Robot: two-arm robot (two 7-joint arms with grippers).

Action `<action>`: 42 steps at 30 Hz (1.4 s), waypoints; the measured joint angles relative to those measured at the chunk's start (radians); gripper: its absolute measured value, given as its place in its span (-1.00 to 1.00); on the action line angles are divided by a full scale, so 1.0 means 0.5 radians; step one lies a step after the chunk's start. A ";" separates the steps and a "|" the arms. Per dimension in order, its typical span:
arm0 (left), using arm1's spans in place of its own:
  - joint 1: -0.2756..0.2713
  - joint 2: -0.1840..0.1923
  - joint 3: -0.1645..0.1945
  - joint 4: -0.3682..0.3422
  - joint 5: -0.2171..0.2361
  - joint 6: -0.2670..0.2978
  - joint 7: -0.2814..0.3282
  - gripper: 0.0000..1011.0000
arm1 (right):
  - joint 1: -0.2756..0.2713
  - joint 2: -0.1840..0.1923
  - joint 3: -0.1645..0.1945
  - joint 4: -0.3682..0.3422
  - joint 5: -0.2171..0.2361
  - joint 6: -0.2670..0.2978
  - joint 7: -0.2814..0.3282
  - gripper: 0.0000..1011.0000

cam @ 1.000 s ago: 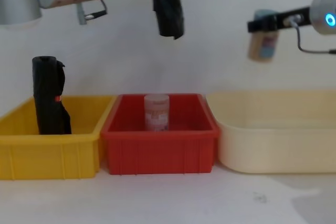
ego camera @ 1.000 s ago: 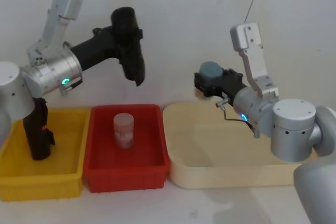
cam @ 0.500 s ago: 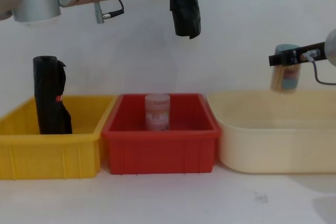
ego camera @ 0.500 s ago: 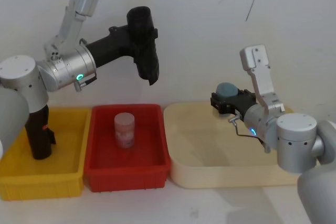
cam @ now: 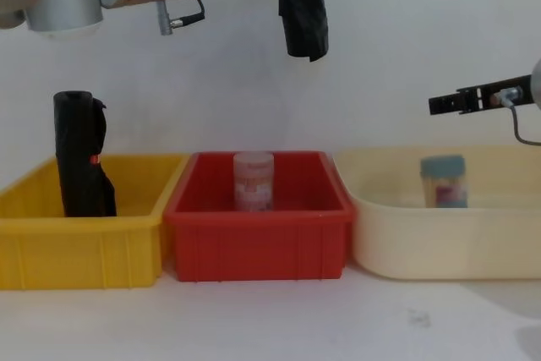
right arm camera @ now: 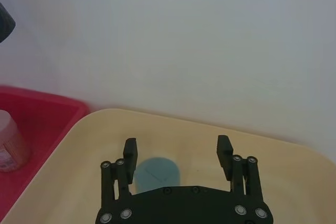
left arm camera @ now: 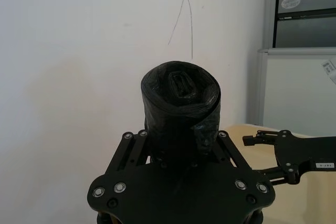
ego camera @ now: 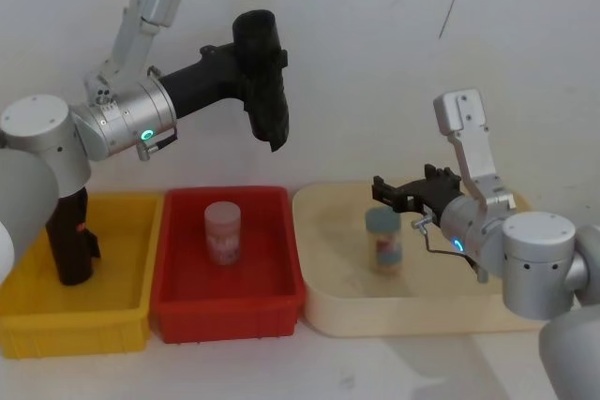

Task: Pick up the garbage bag with the one hand and transfer it to the other hand.

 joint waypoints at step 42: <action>-0.041 -0.028 0.018 0.084 -0.020 -0.029 -0.029 -0.27 | -0.001 -0.031 -0.045 -0.115 0.255 -0.296 0.488 0.98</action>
